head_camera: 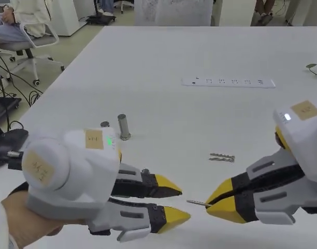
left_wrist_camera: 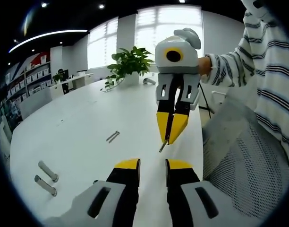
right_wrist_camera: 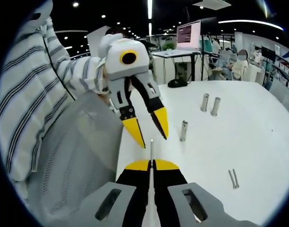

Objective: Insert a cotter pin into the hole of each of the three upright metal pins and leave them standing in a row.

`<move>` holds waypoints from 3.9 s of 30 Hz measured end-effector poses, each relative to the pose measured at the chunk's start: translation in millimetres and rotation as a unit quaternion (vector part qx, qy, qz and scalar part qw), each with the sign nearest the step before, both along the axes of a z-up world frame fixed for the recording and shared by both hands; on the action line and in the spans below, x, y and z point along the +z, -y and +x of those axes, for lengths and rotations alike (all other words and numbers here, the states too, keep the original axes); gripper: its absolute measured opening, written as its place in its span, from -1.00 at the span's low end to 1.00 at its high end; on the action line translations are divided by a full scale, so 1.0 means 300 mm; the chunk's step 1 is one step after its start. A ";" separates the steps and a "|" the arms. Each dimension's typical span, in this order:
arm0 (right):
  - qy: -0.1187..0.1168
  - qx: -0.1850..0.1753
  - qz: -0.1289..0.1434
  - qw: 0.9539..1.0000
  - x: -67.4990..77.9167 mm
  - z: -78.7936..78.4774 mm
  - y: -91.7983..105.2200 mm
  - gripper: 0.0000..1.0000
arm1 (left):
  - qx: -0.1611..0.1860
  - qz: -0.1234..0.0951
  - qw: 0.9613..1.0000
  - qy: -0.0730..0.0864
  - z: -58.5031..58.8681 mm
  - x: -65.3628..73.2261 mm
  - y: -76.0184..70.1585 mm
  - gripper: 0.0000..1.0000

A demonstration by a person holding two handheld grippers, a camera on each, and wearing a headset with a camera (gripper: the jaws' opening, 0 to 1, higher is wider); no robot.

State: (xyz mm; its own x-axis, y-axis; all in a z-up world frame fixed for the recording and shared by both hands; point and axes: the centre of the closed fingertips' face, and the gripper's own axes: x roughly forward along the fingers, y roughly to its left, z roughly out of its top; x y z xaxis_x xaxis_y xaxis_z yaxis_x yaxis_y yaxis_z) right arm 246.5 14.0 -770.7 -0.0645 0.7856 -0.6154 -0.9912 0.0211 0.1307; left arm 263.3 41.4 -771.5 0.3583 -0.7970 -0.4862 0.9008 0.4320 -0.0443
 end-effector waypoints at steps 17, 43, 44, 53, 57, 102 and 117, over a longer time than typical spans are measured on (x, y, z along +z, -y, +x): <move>-0.007 -0.050 -0.003 0.999 -0.021 0.031 0.008 -0.95 | 0.115 0.009 0.993 0.028 0.158 -0.037 -0.177 -0.30; -0.024 -0.086 -0.016 0.996 -0.063 0.047 0.012 -0.96 | 0.132 0.027 0.990 -0.041 0.194 -0.243 -0.194 -0.42; -0.025 -0.087 -0.017 0.996 -0.064 0.048 0.011 -0.96 | 0.132 0.027 0.990 -0.041 0.195 -0.245 -0.191 -0.44; -0.026 -0.094 -0.034 0.995 -0.086 0.064 0.009 -0.96 | 0.141 0.024 0.989 -0.048 0.197 -0.260 -0.187 -0.57; -0.028 -0.099 -0.037 0.994 -0.091 0.072 -0.003 -0.96 | 0.150 0.022 0.987 -0.048 0.203 -0.263 -0.195 -0.62; -0.005 -0.084 -0.070 0.994 -0.164 0.189 -0.215 -0.96 | 0.218 0.027 0.975 -0.041 0.200 -0.259 -0.220 -0.85; -0.010 -0.101 -0.070 0.992 -0.182 0.198 -0.228 -0.96 | 0.221 0.036 0.973 -0.048 0.194 -0.269 -0.224 -0.85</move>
